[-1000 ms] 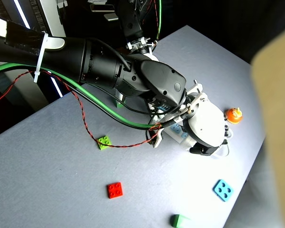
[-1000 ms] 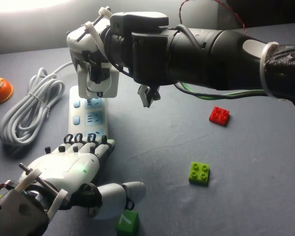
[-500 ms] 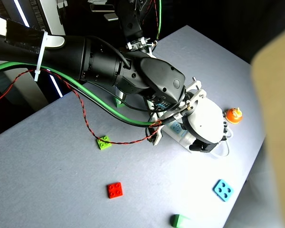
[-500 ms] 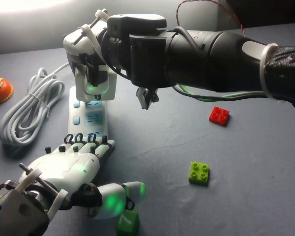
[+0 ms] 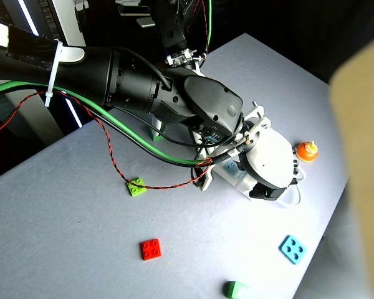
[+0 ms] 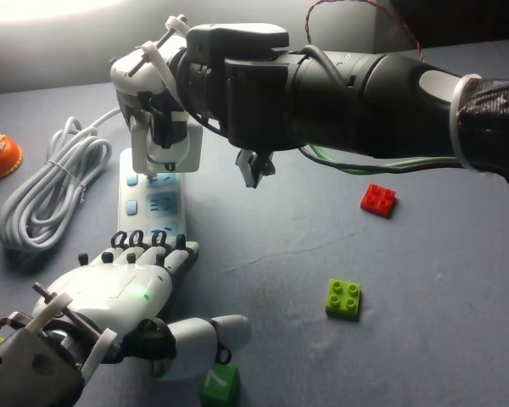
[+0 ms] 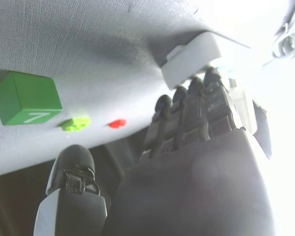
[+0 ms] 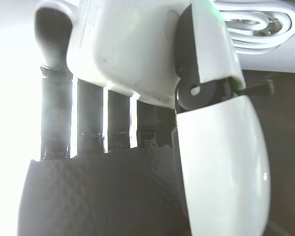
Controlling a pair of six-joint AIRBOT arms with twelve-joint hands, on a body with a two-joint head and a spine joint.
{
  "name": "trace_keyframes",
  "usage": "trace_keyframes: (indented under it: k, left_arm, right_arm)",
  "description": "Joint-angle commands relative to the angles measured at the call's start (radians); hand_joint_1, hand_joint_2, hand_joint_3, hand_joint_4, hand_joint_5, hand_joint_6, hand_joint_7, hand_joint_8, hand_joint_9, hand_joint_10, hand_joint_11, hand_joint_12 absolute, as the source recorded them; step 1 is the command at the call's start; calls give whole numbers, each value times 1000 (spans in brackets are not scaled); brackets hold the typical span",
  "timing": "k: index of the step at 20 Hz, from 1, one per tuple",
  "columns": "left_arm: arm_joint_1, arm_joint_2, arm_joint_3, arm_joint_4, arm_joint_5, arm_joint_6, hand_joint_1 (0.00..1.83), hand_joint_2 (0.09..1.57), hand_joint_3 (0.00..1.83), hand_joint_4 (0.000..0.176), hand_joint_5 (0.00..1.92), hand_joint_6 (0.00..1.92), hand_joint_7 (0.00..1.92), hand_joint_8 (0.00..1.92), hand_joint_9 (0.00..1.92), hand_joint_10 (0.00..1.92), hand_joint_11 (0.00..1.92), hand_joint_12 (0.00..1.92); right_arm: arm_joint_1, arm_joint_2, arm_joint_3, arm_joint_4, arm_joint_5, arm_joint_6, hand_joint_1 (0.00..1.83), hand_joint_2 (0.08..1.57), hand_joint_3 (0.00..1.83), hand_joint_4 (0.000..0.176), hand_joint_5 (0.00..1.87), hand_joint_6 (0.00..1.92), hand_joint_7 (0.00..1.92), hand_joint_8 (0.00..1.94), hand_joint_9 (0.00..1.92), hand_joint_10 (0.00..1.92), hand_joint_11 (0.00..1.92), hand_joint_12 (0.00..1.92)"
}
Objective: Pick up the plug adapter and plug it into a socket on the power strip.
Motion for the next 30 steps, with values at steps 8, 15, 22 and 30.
trace_keyframes:
  k: [8, 15, 22, 30]
  left_arm:
    - [6, -15, -9, 14, 67, -16, 0, 1171, 1, 0, 30, 11, 33, 6, 18, 6, 42, 33]
    - [7, -15, -9, 14, 64, -16, 0, 1171, 1, 0, 19, 5, 27, 2, 2, 0, 26, 36]
    - [7, -15, -8, 14, 64, -16, 0, 1162, 0, 0, 30, 5, 13, 1, 0, 0, 23, 48]
    - [10, -17, -11, 22, 49, -20, 0, 1167, 1, 0, 3, 0, 16, 0, 0, 0, 0, 60]
  right_arm:
    - [23, 4, 13, -27, -38, -34, 1258, 1130, 1, 0, 944, 848, 978, 1229, 943, 1130, 953, 1348]
    - [31, -3, 14, -8, -24, -45, 1249, 1140, 2, 0, 937, 865, 946, 1275, 908, 1171, 922, 1389]
    - [31, -6, 5, 1, -7, -45, 1254, 1140, 2, 0, 913, 894, 966, 1249, 928, 1149, 960, 1341]
    - [25, -6, -4, 9, -11, -45, 1249, 1134, 2, 0, 960, 837, 949, 1263, 912, 1160, 924, 1383]
